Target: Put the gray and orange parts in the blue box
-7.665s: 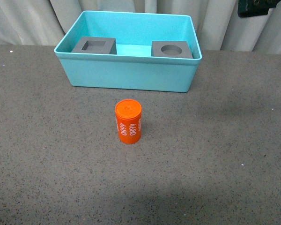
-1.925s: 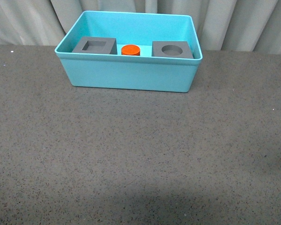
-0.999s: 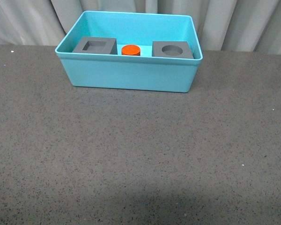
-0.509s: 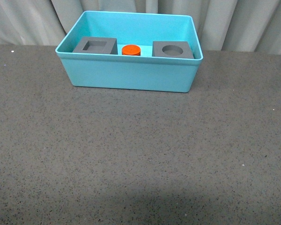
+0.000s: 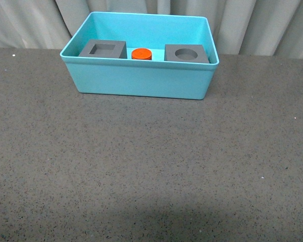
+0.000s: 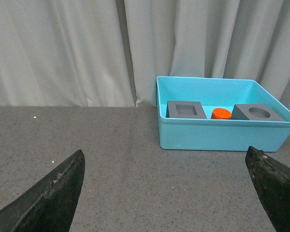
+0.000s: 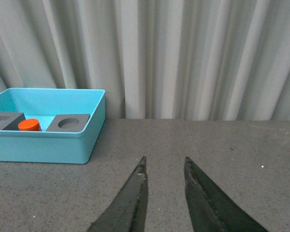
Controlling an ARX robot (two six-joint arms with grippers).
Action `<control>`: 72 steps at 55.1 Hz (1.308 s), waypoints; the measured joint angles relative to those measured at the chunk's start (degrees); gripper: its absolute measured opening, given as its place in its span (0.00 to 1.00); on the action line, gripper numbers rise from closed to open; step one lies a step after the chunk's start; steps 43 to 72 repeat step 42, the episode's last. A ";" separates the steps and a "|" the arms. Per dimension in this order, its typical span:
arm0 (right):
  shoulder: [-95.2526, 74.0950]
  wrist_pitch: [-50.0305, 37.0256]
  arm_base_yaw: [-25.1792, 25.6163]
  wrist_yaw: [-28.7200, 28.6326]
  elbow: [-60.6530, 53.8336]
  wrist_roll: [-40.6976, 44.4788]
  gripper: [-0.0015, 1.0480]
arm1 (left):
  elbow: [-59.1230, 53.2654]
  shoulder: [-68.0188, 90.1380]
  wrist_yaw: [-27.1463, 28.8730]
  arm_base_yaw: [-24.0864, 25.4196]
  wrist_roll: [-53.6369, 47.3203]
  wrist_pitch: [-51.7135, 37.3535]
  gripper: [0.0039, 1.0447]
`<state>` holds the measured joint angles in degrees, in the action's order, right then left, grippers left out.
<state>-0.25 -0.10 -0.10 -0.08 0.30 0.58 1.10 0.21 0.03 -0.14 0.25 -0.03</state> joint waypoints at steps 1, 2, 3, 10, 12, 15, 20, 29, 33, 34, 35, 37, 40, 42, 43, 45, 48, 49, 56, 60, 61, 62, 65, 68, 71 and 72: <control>0.00 0.00 0.00 0.00 0.00 0.02 0.27 | 0.00 0.00 0.00 0.00 0.00 0.00 0.94; 0.00 0.00 0.00 0.00 0.00 0.00 0.30 | 0.00 0.00 0.00 0.00 0.00 0.00 0.94; 0.00 0.00 0.00 0.00 0.00 0.00 0.34 | 0.00 0.00 -0.02 0.00 0.00 0.00 0.94; 0.00 0.00 0.02 0.00 0.00 0.00 0.52 | 0.00 0.00 -0.02 0.00 0.00 0.00 0.94; 0.00 0.00 0.00 0.00 0.00 0.02 0.59 | 0.00 0.00 -0.02 0.00 0.00 0.00 0.94; 0.00 0.02 0.00 0.00 0.00 0.02 0.71 | 0.00 0.00 -0.02 0.00 0.02 0.00 0.94; 0.00 0.00 0.00 0.00 0.00 0.00 0.91 | 0.00 0.00 0.00 0.00 0.00 0.00 0.94; 0.00 0.00 0.02 0.00 0.00 -0.17 0.91 | 0.00 0.00 -0.02 0.00 0.00 0.00 0.94; 0.00 0.00 0.02 0.00 0.00 -0.17 0.91 | 0.00 0.00 -0.02 0.00 0.00 0.00 0.94; 0.00 0.02 0.00 0.00 0.00 -0.17 0.91 | 0.00 0.00 -0.02 0.00 0.00 0.00 0.94; 0.00 0.00 0.00 0.00 0.00 -0.17 0.91 | 0.00 0.00 0.00 0.00 0.00 0.00 0.94; 0.00 0.00 0.02 0.00 0.00 -0.17 0.91 | 0.00 0.00 0.00 0.00 0.00 0.00 0.94; 0.00 0.00 0.00 0.00 0.00 -0.17 0.91 | 0.00 0.00 -0.02 0.00 0.00 0.00 0.94; 0.00 0.00 0.02 0.00 0.00 -0.17 0.91 | 0.00 0.00 -0.02 0.00 0.00 0.00 0.94; 0.00 0.00 0.02 0.00 0.00 -0.17 0.91 | 0.00 0.00 -0.02 0.00 0.00 0.00 0.94; 0.00 0.00 0.02 0.00 0.00 -0.17 0.91 | 0.00 0.00 -0.02 0.00 0.00 0.00 0.94; 0.00 0.00 0.02 0.00 0.00 -0.17 0.91 | 0.00 0.00 -0.02 0.00 0.00 0.00 0.94; 0.00 0.00 0.02 0.00 0.00 -0.17 0.91 | 0.00 0.00 -0.02 0.00 0.00 0.00 0.94; 0.00 0.00 0.02 0.00 0.00 -0.17 0.91 | 0.00 0.00 -0.02 0.00 0.00 0.00 0.94; 0.00 0.00 0.02 0.00 0.00 -0.17 0.91 | 0.00 0.00 -0.02 0.00 0.00 0.00 0.94; 0.00 0.00 0.02 0.00 0.00 -0.17 0.91 | 0.00 0.00 -0.02 0.00 0.00 0.00 0.94; 0.00 0.00 0.02 0.00 0.00 -0.17 0.91 | 0.00 0.00 -0.02 0.00 0.00 0.00 0.94; 0.00 0.00 0.02 0.00 0.00 -0.17 0.91 | 0.00 0.00 -0.02 0.00 0.00 0.00 0.94; 0.00 0.00 0.02 0.00 0.00 -0.17 0.91 | 0.00 0.00 -0.02 0.00 0.00 0.00 0.94; 0.00 0.00 0.02 0.00 0.00 -0.17 0.91 | 0.00 0.00 -0.02 0.00 0.00 0.00 0.94; 0.00 0.00 0.02 0.00 0.00 -0.17 0.91 | 0.00 0.00 -0.02 0.00 0.00 0.00 0.94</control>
